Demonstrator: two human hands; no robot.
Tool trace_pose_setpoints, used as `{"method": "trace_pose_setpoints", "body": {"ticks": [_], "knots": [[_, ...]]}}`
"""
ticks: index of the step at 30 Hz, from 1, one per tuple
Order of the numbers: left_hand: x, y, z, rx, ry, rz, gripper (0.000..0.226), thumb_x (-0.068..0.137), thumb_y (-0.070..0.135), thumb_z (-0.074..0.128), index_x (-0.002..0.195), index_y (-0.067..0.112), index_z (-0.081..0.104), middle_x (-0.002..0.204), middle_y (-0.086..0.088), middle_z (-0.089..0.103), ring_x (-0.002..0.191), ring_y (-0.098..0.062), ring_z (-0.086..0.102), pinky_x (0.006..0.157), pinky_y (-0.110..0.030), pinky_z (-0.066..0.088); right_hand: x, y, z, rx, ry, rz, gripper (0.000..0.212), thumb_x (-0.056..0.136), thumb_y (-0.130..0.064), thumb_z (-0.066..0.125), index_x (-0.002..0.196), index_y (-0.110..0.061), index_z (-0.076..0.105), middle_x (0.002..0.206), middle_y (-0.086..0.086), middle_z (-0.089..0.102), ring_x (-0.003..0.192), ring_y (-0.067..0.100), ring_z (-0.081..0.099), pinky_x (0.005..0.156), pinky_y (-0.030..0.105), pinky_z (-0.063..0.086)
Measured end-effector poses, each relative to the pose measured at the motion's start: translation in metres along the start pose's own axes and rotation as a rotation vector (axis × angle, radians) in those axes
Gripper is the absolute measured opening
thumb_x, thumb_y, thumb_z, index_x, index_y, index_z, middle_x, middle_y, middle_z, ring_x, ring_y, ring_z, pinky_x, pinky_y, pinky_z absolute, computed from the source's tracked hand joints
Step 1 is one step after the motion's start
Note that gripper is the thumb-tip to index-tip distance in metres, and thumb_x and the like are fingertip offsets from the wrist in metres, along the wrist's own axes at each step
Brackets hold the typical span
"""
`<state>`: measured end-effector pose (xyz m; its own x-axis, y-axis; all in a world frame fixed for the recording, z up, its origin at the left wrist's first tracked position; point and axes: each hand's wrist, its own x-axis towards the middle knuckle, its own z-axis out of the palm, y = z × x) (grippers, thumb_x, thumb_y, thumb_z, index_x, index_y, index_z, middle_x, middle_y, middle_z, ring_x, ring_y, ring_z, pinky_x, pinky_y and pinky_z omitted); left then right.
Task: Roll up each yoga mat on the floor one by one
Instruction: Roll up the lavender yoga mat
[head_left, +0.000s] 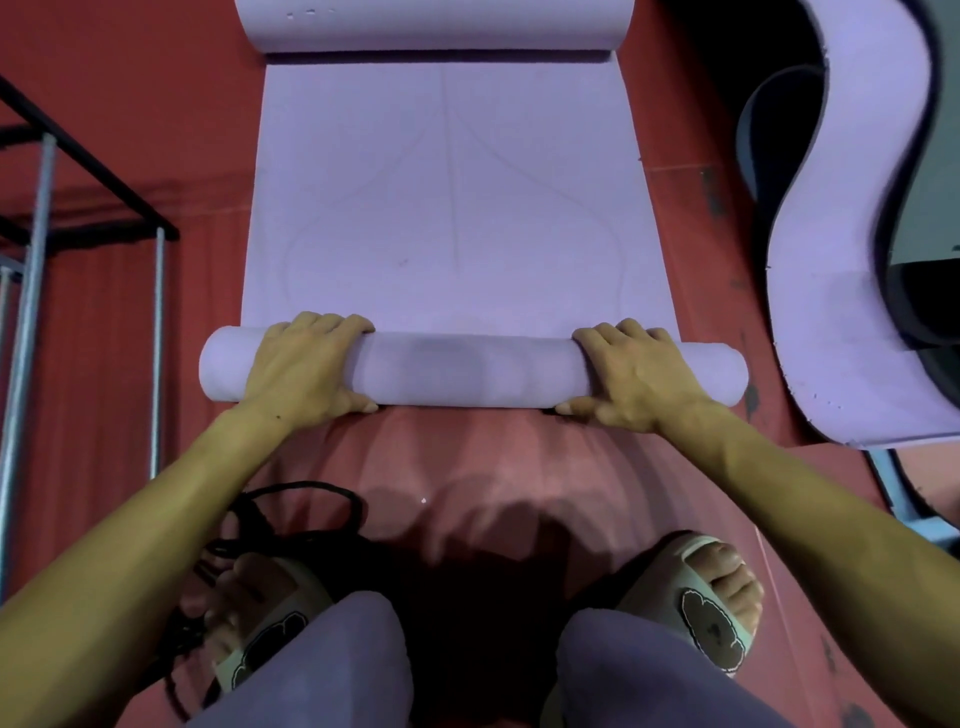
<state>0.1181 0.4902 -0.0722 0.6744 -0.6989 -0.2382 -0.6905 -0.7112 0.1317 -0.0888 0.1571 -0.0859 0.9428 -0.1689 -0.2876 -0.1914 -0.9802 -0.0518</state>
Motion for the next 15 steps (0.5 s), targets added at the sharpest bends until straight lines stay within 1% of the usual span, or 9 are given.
{"method": "trace_pose_setpoints", "body": {"ticks": [2,4,8,11,13,15], "knots": [[-0.001,0.001,-0.006,-0.01,-0.093,-0.004,0.091,0.054,0.067,0.089,0.134,0.036,0.056,0.111,0.008,0.068,0.108,-0.024,0.061,0.085,-0.042,0.05,-0.004,0.002,-0.003,0.018,-0.093,-0.02,0.099,0.067,-0.095,0.04,0.136,-0.024,0.052,0.126,-0.003,0.063,0.111,0.027,0.056,0.091,0.048,0.046],[-0.003,0.002,-0.011,-0.038,-0.173,-0.005,0.093,0.053,0.069,0.088,0.135,0.04,0.055,0.11,0.01,0.069,0.107,-0.022,0.061,0.082,-0.04,0.05,-0.009,0.003,-0.005,0.054,-0.183,-0.031,0.099,0.07,-0.096,0.048,0.144,-0.029,0.047,0.132,-0.006,0.061,0.116,0.024,0.055,0.094,0.048,0.046],[-0.012,0.004,-0.014,-0.066,-0.362,-0.013,0.095,0.052,0.072,0.087,0.137,0.051,0.051,0.114,0.014,0.068,0.107,-0.017,0.062,0.085,-0.038,0.051,-0.019,0.002,-0.007,0.127,-0.364,-0.04,0.104,0.067,-0.096,0.055,0.152,-0.037,0.04,0.137,-0.009,0.062,0.123,0.024,0.057,0.097,0.048,0.05],[-0.014,0.004,-0.014,-0.103,-0.543,-0.007,0.096,0.055,0.072,0.086,0.141,0.057,0.048,0.13,0.024,0.063,0.119,-0.013,0.058,0.095,-0.037,0.048,-0.026,0.0,-0.008,0.211,-0.527,-0.027,0.1,0.072,-0.09,0.062,0.154,-0.038,0.039,0.137,-0.011,0.062,0.125,0.021,0.058,0.093,0.042,0.048],[-0.013,0.004,-0.017,-0.123,-0.599,-0.015,0.098,0.056,0.07,0.089,0.144,0.056,0.047,0.139,0.026,0.057,0.125,-0.012,0.055,0.1,-0.036,0.046,-0.029,-0.002,-0.008,0.215,-0.547,-0.03,0.096,0.075,-0.088,0.062,0.154,-0.038,0.038,0.137,-0.013,0.061,0.125,0.02,0.057,0.088,0.04,0.044],[-0.012,0.006,-0.017,-0.113,-0.61,-0.025,0.099,0.059,0.067,0.09,0.146,0.055,0.044,0.14,0.024,0.056,0.127,-0.013,0.053,0.098,-0.036,0.045,-0.03,-0.004,-0.009,0.186,-0.528,-0.033,0.097,0.074,-0.09,0.06,0.154,-0.04,0.038,0.138,-0.014,0.059,0.126,0.02,0.056,0.087,0.04,0.043]]}}
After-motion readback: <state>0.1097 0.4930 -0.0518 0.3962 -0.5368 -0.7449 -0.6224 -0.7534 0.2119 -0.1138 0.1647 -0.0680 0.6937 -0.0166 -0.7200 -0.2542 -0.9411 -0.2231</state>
